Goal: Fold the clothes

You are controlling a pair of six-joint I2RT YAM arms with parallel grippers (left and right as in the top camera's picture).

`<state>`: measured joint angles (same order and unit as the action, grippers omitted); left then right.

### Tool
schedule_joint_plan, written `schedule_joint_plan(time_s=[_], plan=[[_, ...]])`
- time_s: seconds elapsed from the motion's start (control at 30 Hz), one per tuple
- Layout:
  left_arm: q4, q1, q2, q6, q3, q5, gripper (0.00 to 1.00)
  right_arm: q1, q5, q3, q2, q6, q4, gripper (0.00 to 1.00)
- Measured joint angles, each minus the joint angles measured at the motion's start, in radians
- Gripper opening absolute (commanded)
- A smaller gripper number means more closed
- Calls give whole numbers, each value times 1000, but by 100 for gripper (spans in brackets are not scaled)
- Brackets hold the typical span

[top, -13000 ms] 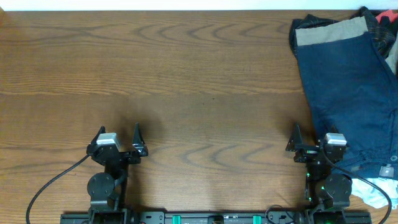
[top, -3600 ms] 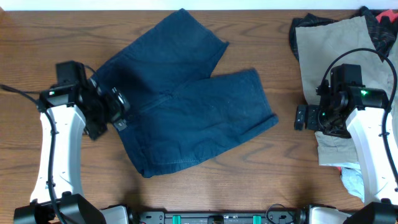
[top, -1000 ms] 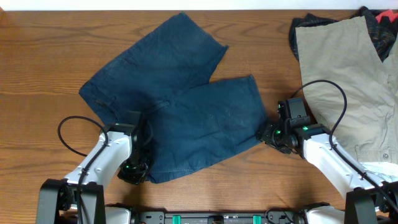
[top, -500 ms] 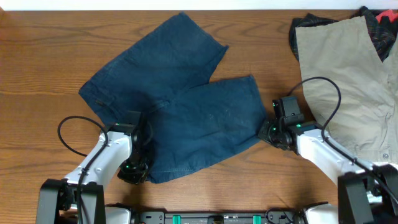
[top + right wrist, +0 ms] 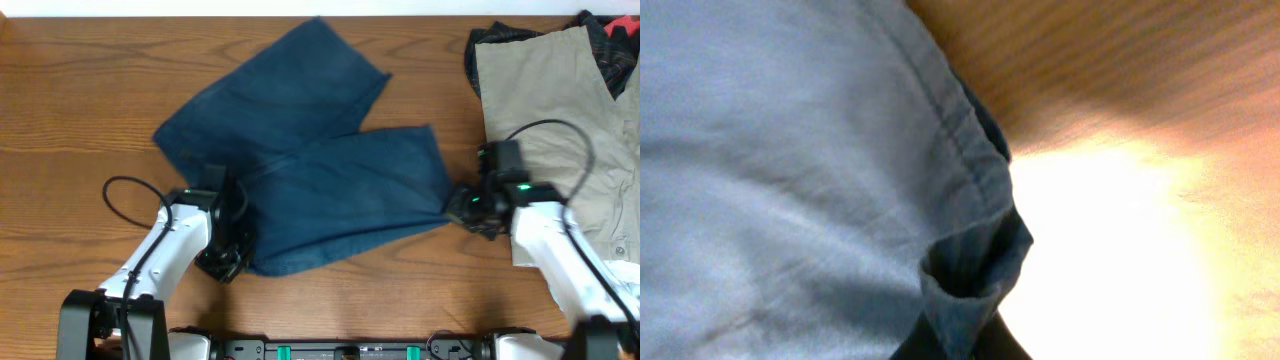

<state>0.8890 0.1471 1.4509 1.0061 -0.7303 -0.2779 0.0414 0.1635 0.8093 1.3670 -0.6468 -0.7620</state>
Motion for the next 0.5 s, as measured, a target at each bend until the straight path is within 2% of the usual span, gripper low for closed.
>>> schedule_joint_plan(time_s=[0.2,0.5], plan=[[24,58,-60,-80,-58,-128,6,-128,-37,123,-149,46,-262,1],[237,158,-270,-99,-59,-130,6,-165,-71,138,-321,76,-513,1]])
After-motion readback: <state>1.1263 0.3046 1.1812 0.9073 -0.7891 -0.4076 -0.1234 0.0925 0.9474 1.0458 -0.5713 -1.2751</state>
